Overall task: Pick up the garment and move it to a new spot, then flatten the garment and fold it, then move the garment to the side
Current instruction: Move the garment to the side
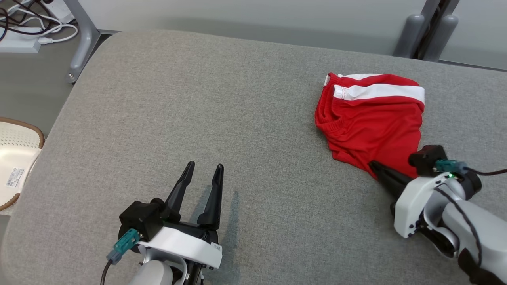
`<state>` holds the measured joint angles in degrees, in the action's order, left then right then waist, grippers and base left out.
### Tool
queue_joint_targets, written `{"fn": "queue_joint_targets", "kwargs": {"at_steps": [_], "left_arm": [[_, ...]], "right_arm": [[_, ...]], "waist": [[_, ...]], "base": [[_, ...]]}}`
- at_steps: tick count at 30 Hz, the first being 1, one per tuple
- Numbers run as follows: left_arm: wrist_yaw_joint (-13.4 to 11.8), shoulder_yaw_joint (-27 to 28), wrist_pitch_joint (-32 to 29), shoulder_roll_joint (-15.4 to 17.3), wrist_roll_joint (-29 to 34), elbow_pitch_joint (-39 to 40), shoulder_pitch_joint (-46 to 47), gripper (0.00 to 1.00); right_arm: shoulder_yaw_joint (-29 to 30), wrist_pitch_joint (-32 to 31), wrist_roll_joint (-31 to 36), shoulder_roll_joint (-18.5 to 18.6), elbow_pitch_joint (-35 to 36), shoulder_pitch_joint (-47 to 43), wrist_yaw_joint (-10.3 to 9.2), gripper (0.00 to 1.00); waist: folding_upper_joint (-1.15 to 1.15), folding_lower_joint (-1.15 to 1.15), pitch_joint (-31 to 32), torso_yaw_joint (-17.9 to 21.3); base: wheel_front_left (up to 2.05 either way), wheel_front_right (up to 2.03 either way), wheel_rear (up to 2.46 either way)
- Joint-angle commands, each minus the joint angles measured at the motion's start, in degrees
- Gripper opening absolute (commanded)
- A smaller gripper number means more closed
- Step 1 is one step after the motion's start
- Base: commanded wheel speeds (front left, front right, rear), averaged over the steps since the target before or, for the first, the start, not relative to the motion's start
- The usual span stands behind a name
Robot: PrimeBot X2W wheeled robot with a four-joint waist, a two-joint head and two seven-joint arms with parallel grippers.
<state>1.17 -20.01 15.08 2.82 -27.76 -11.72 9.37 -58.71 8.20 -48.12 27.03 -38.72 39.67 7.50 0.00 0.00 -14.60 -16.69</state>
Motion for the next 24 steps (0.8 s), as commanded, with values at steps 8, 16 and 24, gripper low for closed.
{"fn": "queue_joint_targets", "kwargs": {"at_steps": [8, 16, 24], "left_arm": [[0.1, -1.0, 0.1, 0.2, -0.5, 0.4, 1.1, 1.00], [0.2, -2.5, 0.1, 0.2, -1.1, 0.7, 2.2, 1.00], [-0.1, -3.7, 0.1, 0.2, -2.2, 1.2, 3.0, 1.00]], "right_arm": [[2.3, 5.1, -3.3, 4.3, 0.5, 7.0, -0.01, 0.00], [-0.4, 1.0, -5.0, 5.2, -2.1, 12.8, -0.02, 0.00], [-2.5, -1.6, -8.1, 7.3, -6.1, 17.7, -0.02, 0.00]], "waist": [[0.00, 0.00, -1.6, -1.3], [0.00, 0.00, -5.3, -4.7], [0.00, 0.00, -8.2, -7.5]], "base": [[0.00, 0.00, 0.00], [0.00, 0.00, 0.00], [0.00, 0.00, 0.00]]}}
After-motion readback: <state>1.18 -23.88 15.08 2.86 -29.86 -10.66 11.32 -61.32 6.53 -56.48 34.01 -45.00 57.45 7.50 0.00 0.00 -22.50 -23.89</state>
